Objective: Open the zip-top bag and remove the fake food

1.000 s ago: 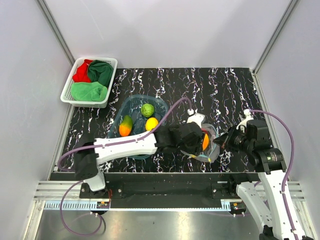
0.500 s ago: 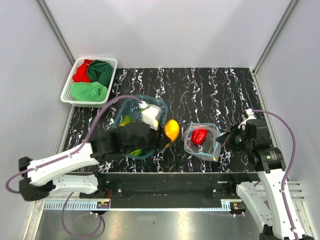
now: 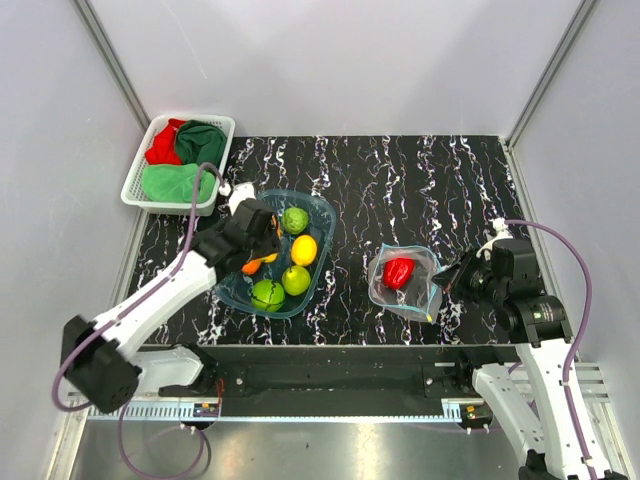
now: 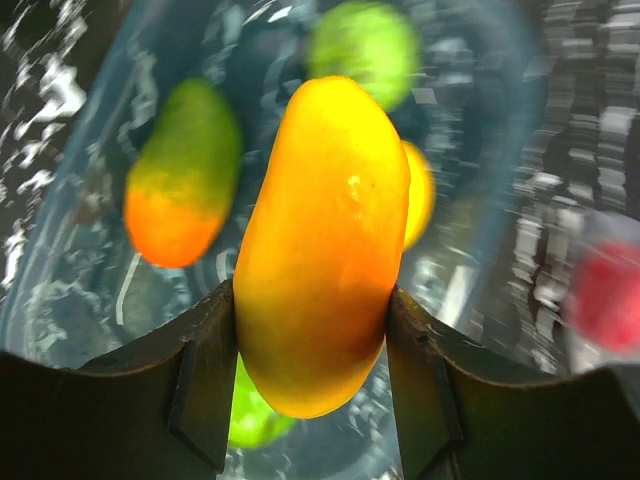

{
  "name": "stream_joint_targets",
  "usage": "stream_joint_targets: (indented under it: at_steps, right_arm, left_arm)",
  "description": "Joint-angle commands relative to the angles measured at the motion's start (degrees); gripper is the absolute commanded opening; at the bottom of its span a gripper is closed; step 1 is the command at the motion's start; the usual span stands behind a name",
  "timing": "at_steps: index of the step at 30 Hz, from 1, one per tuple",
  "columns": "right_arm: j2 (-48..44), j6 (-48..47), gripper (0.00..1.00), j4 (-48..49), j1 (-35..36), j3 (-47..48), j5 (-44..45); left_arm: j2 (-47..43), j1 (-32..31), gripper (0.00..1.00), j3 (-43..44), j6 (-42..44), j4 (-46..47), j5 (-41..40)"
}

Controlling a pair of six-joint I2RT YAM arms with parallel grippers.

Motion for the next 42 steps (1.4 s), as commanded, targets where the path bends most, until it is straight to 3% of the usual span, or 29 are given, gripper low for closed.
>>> stream_joint_targets:
  at_steps: [1,9,12,16,17,20,23,28,33,37,42]
  right_arm:
    - [-0.29,-0.15,0.00,2.08,0.40,1.90,0.55]
    - [-0.20,-0.24,0.00,2.08,0.40,1.72,0.02]
    - [-0.11,-0.33,0.00,2.17,0.40,1.72,-0.15]
    - [0.15,-0.41,0.00,2.16,0.40,1.72,-0.24]
    - [0.15,-0.41,0.00,2.17,0.32,1.72,-0.41]
    - [0.07,-0.50,0.00,2.08,0.40,1.72,-0.59]
    - [0.15,-0.68,0.00,2.17,0.32,1.63,-0.77]
    - [0.15,-0.85,0.00,2.34,0.40,1.63,-1.56]
    - [-0.29,-1.12,0.00,2.69,0.40,1.54,-2.79]
    - [-0.37,-1.82,0.00,2.87,0.40,1.46,-5.33]
    - [-0.90,-1.38,0.00,2.78,0.32,1.19,-6.57]
  left_arm:
    - [7.20,4.93,0.06,2.33,-2.73,2.87,-0.79]
    - [23.71,7.48,0.08,9.79,-0.19,6.83,-0.27]
    - [28.81,8.18,0.19,12.52,0.26,6.83,-1.31]
    - [32.43,9.41,0.43,13.94,-0.70,6.83,-2.63]
    - [32.52,9.50,0.58,13.59,-0.97,7.09,-3.24]
    - [32.00,9.59,0.80,13.58,-0.71,7.27,-3.95]
    - [29.11,9.50,0.89,12.19,-0.97,7.44,-2.81]
    - [21.11,6.09,0.86,8.49,-0.54,9.72,2.37]
    - [7.41,-6.91,0.69,1.55,0.08,23.24,10.19]
    - [7.82,-18.67,0.56,1.28,0.52,32.91,10.90]
    - [18.08,-28.27,0.40,11.02,5.87,32.76,8.01]
